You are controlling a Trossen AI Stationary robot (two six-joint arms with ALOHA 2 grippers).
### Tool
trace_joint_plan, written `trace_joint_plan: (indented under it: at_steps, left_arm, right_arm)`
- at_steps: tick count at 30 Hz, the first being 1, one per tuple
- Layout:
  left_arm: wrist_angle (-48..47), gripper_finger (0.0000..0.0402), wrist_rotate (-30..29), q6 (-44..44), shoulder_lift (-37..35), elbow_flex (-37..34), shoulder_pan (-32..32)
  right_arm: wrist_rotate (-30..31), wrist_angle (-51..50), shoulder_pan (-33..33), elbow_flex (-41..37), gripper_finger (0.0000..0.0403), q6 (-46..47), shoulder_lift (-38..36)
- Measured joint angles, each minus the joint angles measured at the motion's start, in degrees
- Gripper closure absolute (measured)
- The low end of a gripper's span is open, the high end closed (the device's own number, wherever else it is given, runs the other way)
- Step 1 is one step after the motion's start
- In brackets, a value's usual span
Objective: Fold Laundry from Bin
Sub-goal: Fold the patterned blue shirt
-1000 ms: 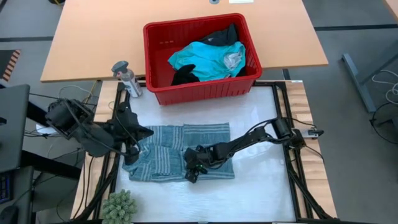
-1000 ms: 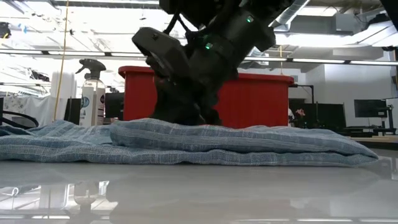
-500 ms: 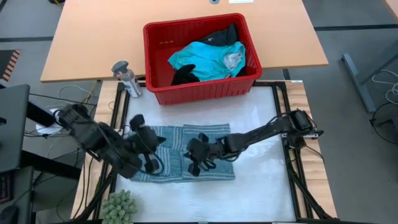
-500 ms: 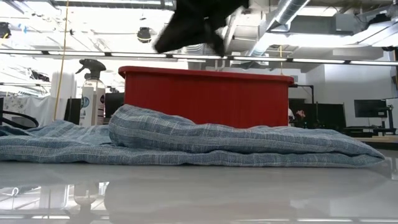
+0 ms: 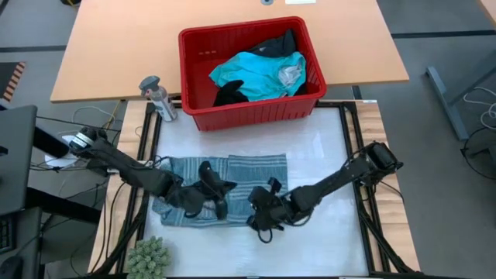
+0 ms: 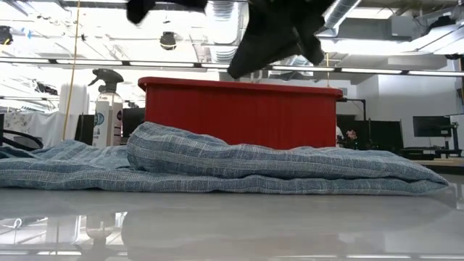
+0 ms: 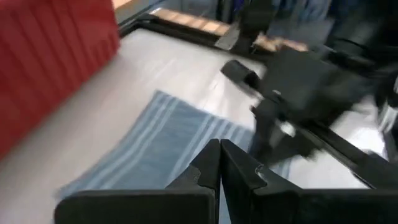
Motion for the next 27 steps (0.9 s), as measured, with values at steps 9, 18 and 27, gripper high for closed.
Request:
trace_joint_plan:
  at_steps: [9, 18, 27]
  left_arm:
    - [35.0, 0.0401, 16.7, 7.0, 1.4, -20.8, 11.7]
    - [37.7, 0.0402, 25.9, 8.9, 4.0, -25.1, 20.5]
    - [39.0, 0.0401, 26.5, 9.7, 13.7, -25.1, 24.5]
  right_arm:
    - [-2.4, 24.0, 1.0, -11.5, 0.0387, -2.7, 0.0]
    - [-8.5, 40.0, -0.5, -13.9, 0.0387, -6.2, 5.2]
    - [-12.7, 44.7, -1.8, -12.3, 0.0387, -2.4, 13.8]
